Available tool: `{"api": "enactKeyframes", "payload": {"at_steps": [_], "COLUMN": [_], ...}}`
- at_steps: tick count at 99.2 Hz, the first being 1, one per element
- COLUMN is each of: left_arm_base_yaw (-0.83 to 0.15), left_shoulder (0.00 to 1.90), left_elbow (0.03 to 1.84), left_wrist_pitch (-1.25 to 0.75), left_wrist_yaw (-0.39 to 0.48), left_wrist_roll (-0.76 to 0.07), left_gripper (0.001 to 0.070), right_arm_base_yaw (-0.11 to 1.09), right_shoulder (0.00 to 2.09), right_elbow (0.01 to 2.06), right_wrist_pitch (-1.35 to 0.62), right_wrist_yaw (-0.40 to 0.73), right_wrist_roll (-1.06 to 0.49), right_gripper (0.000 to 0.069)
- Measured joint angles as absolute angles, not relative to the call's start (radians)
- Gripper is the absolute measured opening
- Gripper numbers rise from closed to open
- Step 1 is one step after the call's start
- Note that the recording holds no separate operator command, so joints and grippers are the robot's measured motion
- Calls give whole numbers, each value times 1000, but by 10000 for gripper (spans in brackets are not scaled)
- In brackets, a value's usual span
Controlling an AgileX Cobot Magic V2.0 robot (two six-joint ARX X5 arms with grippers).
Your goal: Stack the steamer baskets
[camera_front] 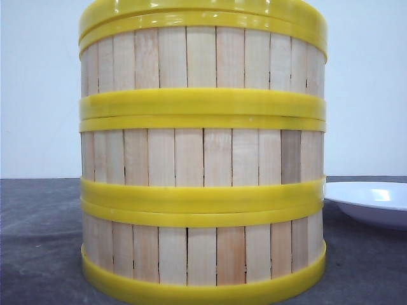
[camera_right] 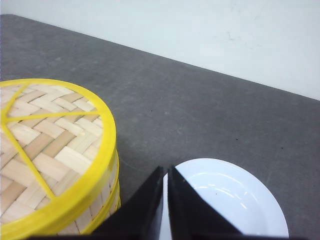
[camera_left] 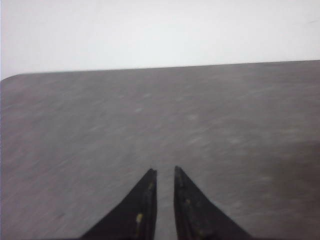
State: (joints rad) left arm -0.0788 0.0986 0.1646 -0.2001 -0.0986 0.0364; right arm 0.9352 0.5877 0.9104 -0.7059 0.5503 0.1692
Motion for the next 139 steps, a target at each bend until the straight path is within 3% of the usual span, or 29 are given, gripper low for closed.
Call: {"api": "enactKeyframes", "payload": {"at_steps": [44, 139], "left_arm_base_yaw": [-27, -27], "left_shoulder": [4, 4], "left_elbow": [50, 40], "left_wrist_pitch": [-216, -197], "left_wrist_yaw": [-109, -106], "left_wrist_roll": [36, 36], "left_gripper": [35, 35], "right_arm_base_yaw": [935, 935], "right_shoulder": [588, 588], "right_elbow": [910, 910], "right_wrist_pitch": [-706, -706], "right_wrist_yaw": [550, 550], "right_wrist_roll": [169, 169], "right_gripper": [9, 9]}}
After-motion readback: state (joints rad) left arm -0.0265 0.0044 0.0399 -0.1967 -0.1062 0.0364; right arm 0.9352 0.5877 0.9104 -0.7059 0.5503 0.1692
